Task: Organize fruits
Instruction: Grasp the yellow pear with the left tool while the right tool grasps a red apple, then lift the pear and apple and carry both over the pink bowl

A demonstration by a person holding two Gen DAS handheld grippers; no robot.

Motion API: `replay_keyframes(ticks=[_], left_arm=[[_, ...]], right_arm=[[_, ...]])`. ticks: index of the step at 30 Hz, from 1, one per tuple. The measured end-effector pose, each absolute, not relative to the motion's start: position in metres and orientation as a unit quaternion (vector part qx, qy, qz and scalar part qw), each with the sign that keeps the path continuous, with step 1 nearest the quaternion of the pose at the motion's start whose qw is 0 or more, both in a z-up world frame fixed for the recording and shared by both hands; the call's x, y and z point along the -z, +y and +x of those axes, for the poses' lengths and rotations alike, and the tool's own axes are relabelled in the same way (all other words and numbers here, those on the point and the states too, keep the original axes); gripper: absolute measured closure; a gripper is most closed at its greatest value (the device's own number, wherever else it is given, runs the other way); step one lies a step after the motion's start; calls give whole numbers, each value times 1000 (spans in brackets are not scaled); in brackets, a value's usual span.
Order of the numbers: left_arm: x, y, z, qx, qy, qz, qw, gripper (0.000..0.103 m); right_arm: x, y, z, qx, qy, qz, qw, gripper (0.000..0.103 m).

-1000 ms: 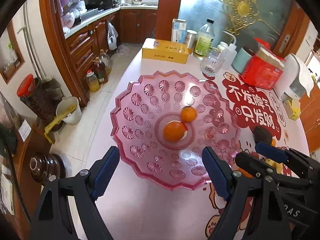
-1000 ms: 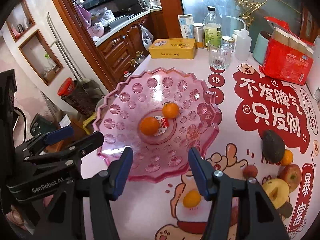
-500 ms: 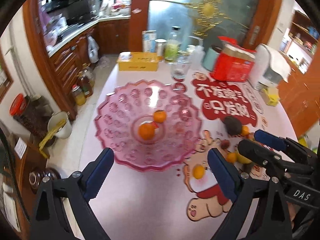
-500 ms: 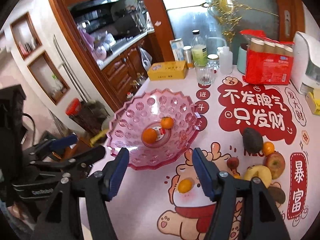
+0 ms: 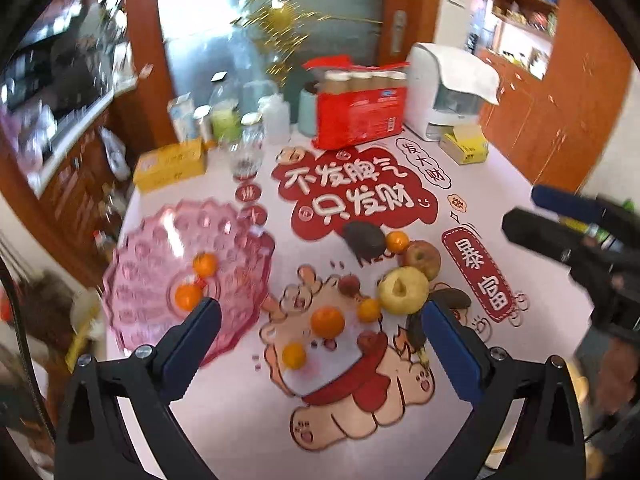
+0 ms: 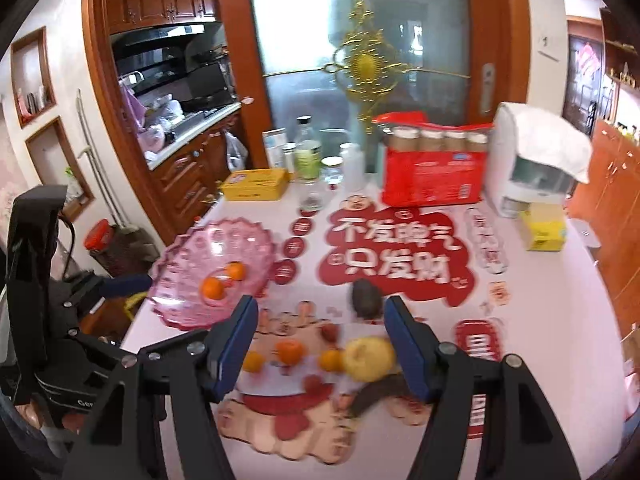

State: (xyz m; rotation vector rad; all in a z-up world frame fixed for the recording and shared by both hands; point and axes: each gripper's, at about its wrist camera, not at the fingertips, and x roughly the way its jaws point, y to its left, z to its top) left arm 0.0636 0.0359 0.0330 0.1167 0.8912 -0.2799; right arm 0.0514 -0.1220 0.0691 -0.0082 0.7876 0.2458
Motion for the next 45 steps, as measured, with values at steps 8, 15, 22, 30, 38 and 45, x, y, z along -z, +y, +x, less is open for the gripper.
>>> replay_keyframes(ticks=[8,15,22,30,38,45], left_arm=[[-13,-37,91,157,447,79,877,3],[50,-70,111,146,502,52,851,3],[99,-81,129,122,536,-1,836,12],[135,-93,146,111,559,-27,821,33],[146,-99,155,108,564,-26,818,35],[150,-99,159,104,561,-28,821,34]], right_arm=[[-60,-203,94,-76,417,-28,905,37],[0,-246,136,-92,474,11,875,37],[71,-235,161,-145,529,12,836,37],[123,-216,182,-186,567,12,803,37],[151,-217,197,-208,585,34,783,37],[160,-218,207,-226,589,56,774,35]])
